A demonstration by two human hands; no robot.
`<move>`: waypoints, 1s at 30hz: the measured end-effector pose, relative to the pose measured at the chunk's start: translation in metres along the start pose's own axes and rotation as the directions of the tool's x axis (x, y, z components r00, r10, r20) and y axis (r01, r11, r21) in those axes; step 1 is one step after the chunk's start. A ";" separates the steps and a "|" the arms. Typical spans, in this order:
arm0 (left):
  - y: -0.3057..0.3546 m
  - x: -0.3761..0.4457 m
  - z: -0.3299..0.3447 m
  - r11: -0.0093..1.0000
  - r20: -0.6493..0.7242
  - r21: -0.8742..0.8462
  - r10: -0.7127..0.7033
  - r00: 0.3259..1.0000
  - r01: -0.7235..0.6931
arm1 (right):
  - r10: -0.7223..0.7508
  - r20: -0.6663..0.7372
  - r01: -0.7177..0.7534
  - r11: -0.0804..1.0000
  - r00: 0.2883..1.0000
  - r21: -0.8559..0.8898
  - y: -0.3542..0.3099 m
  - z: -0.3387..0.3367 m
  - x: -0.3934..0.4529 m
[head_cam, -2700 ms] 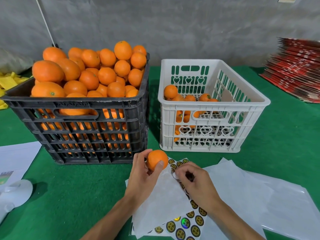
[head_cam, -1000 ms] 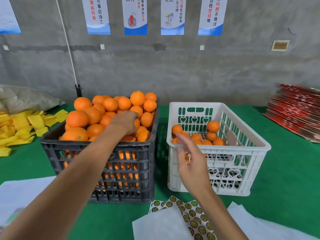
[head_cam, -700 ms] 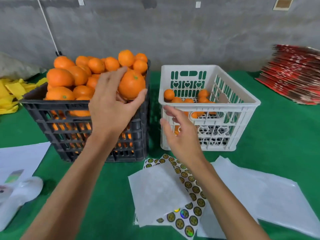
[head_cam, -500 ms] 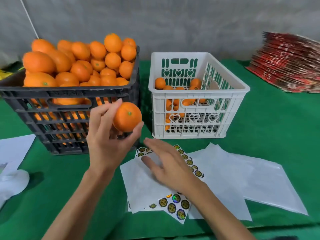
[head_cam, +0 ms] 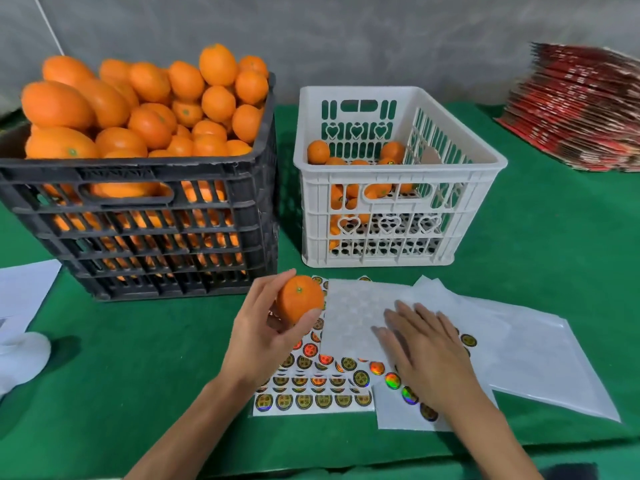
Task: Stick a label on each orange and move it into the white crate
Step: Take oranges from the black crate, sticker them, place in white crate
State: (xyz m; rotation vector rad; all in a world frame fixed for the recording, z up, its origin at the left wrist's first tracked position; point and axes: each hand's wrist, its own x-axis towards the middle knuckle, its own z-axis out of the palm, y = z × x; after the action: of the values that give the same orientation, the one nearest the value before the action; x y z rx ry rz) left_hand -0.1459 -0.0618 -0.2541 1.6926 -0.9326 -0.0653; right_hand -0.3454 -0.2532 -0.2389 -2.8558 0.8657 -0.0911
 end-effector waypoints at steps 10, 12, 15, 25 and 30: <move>0.000 -0.009 0.019 0.999 0.205 0.001 -0.035 0.978 0.035 | -0.139 0.059 0.131 0.983 0.989 0.132 -0.038 0.018 -0.001; -0.002 -0.011 0.019 0.999 0.216 -0.008 -0.045 0.975 0.048 | -0.177 0.080 0.161 0.971 0.981 0.176 -0.046 0.021 -0.001; -0.002 -0.012 0.017 0.997 0.184 -0.024 -0.062 0.981 0.067 | -0.198 0.078 0.178 0.961 0.977 0.210 -0.052 0.022 0.000; 0.001 -0.012 0.013 0.994 0.025 -0.105 -0.005 1.000 0.008 | -0.069 -0.351 0.147 0.969 0.934 0.199 -0.052 -0.008 0.013; -0.002 -0.014 0.013 0.999 0.100 -0.051 0.016 0.995 -0.011 | -0.007 -0.556 0.090 0.989 0.831 0.122 -0.020 -0.022 0.017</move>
State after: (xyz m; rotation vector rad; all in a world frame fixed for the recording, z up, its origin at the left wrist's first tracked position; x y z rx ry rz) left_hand -0.1606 -0.0636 -0.2656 1.6487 -1.0085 -0.1648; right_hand -0.3225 -0.2486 -0.2138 -2.7361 0.8247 -0.9929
